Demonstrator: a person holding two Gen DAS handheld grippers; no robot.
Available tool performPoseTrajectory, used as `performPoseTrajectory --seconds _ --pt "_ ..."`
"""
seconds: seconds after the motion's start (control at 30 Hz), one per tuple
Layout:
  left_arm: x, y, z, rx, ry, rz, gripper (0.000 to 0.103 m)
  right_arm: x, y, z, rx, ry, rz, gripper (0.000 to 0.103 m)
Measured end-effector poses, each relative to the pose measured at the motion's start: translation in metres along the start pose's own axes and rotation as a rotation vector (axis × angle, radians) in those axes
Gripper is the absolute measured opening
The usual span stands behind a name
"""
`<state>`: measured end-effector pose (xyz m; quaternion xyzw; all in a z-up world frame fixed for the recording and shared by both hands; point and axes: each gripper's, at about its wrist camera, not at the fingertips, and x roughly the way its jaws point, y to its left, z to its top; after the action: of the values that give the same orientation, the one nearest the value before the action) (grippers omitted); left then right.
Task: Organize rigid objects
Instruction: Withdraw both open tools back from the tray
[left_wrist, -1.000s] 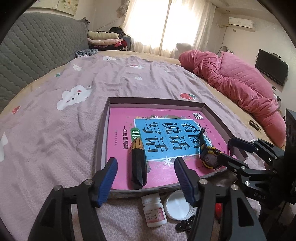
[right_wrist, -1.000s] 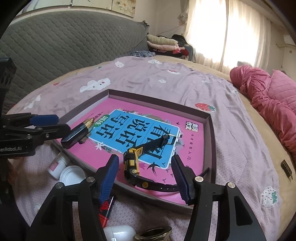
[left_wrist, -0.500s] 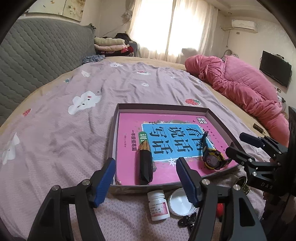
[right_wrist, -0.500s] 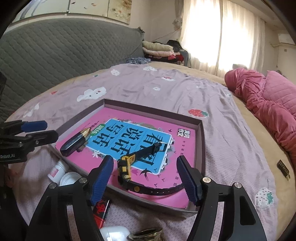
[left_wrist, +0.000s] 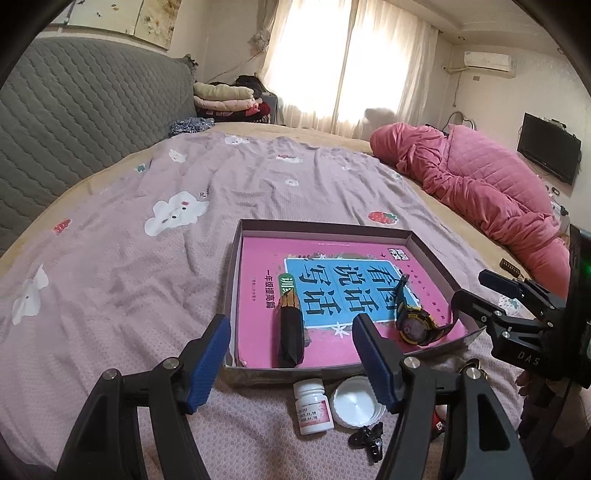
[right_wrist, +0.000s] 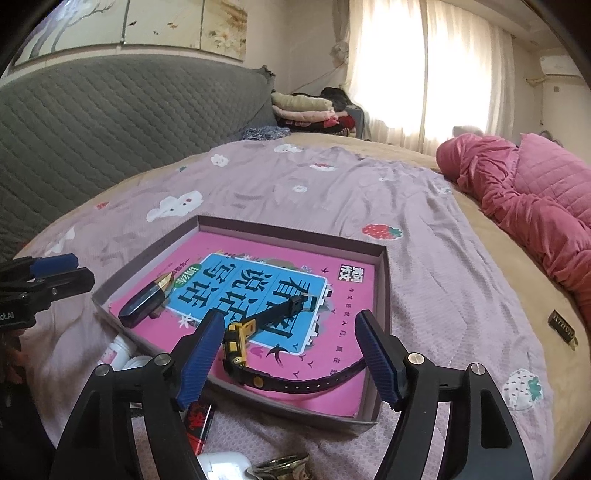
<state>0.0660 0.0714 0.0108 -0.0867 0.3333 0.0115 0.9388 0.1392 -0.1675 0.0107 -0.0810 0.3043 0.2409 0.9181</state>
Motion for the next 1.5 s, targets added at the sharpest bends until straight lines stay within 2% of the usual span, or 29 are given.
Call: performPoseTrajectory --seconds 0.57,1.1,1.5 --pt "-0.012 -0.005 -0.001 0.002 -0.003 -0.022 0.068 -0.025 -0.019 -0.002 0.041 -0.06 -0.01 0.076" --pt "-0.016 -0.02 -0.01 0.038 0.038 -0.058 0.068 -0.053 -0.005 -0.015 0.012 -0.039 0.001 0.076" --pt "-0.02 -0.025 -0.015 0.055 0.064 -0.056 0.068 -0.067 -0.006 -0.022 0.053 -0.024 0.023 0.076"
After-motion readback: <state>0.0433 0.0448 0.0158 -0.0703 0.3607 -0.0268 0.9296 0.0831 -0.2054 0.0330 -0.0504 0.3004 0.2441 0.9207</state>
